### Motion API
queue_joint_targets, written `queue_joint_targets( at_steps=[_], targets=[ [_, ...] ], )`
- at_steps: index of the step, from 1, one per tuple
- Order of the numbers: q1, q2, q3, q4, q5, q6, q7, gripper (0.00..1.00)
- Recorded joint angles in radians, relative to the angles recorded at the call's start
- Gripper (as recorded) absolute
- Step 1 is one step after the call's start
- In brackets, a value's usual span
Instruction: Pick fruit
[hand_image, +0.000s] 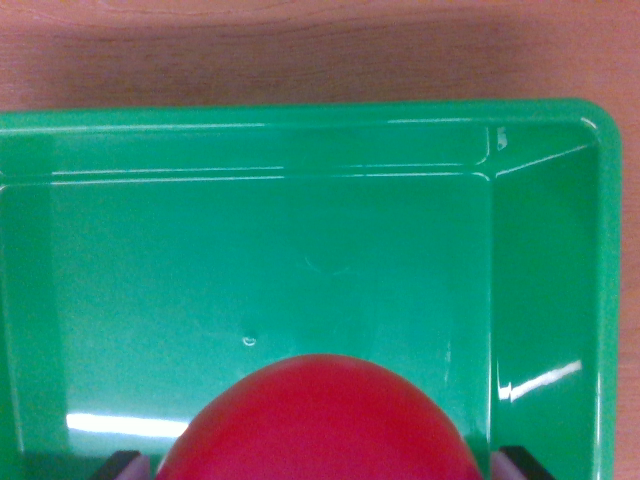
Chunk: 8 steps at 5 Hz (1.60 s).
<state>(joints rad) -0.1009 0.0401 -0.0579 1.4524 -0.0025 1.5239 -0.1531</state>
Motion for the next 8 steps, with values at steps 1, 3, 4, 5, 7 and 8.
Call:
queue_joint_targets(
  at_steps=[1, 3, 4, 5, 7, 8],
  targets=[
    [0.0, 0.0, 0.0, 0.0, 0.0, 0.0, 0.0, 1.0],
    [0.0003, -0.01, 0.0, 0.026, -0.0007, 0.036, 0.0, 1.0],
    [0.0005, -0.019, 0.0, 0.048, -0.0013, 0.067, 0.001, 1.0],
    [0.0005, -0.019, 0.0, 0.048, -0.0013, 0.067, 0.001, 1.0],
    [0.0007, -0.027, -0.001, 0.067, -0.0019, 0.094, 0.001, 1.0],
    [0.0009, -0.034, -0.001, 0.083, -0.0023, 0.117, 0.001, 1.0]
  ],
)
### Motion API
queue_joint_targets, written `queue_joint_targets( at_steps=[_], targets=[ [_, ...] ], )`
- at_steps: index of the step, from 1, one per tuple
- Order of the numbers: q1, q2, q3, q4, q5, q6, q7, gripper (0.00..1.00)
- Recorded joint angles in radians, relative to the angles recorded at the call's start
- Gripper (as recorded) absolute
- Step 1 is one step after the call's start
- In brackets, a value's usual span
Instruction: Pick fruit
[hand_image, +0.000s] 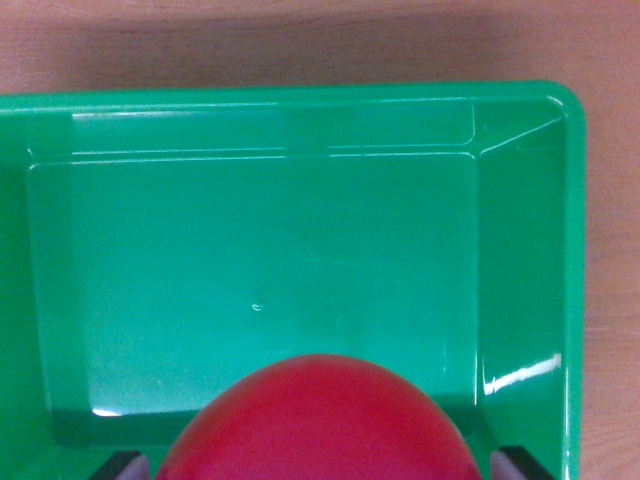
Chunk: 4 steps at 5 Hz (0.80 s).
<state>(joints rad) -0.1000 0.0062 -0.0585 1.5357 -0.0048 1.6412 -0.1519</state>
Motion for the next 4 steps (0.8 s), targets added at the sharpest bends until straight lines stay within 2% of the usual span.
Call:
queue_joint_targets(
  at_steps=[1, 4],
  targets=[
    [0.0, 0.0, 0.0, 0.0, 0.0, 0.0, 0.0, 1.0],
    [0.0002, -0.009, 0.0, 0.021, -0.0006, 0.029, 0.0, 1.0]
  ],
)
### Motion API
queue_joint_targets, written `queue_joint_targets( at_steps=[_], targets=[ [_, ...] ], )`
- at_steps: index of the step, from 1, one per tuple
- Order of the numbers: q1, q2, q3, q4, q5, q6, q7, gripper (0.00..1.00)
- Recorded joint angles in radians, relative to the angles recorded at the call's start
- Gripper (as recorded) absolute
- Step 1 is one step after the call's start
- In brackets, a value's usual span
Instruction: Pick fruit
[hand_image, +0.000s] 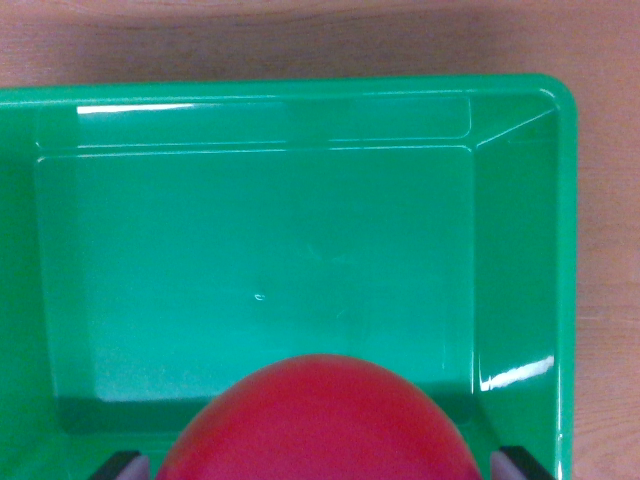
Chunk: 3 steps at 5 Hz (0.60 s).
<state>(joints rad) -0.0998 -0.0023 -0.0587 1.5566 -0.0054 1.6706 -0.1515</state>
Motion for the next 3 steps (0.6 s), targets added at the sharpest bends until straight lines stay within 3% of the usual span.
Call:
queue_joint_targets(
  at_steps=[3],
  targets=[
    [0.0, -0.002, 0.0, 0.005, -0.0001, 0.007, 0.0, 1.0]
  ],
)
